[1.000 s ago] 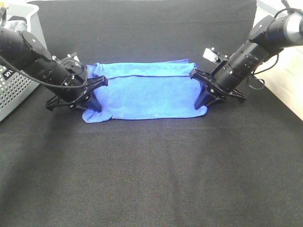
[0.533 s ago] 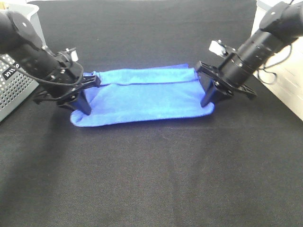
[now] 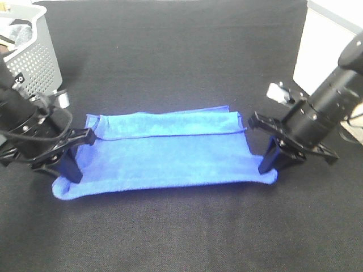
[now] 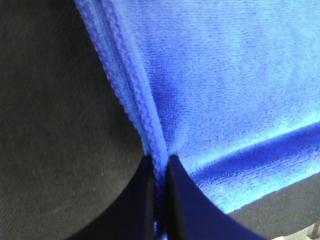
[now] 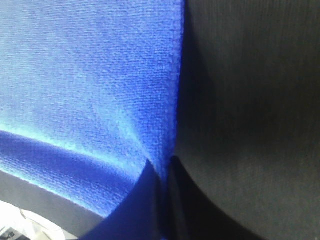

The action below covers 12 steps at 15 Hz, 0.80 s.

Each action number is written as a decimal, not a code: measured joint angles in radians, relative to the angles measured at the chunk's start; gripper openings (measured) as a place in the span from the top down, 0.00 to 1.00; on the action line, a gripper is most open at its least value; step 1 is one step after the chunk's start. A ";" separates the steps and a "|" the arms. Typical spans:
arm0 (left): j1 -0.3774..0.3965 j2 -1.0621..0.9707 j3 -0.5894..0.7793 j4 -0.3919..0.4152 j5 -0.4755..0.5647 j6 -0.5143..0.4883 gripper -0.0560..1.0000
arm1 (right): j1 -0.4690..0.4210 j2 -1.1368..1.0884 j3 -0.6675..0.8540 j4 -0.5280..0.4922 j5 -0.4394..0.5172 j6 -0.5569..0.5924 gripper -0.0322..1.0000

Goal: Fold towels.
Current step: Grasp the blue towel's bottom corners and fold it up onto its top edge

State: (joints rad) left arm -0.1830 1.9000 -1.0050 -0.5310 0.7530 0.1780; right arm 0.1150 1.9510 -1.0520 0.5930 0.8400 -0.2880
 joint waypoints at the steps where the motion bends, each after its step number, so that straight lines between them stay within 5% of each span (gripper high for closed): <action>1: 0.000 -0.007 0.006 -0.001 -0.002 0.000 0.92 | 0.000 -0.001 0.014 0.002 -0.003 -0.014 0.97; 7: 0.022 -0.038 -0.052 -0.001 -0.026 -0.051 0.92 | 0.000 -0.011 -0.042 0.013 -0.024 -0.050 0.97; 12: 0.032 0.067 -0.281 0.047 -0.028 -0.086 0.92 | 0.000 0.113 -0.395 0.000 0.049 -0.041 0.97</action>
State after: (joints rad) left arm -0.1510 1.9670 -1.2860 -0.4840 0.7250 0.0920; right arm 0.1150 2.0640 -1.4470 0.5930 0.8890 -0.3290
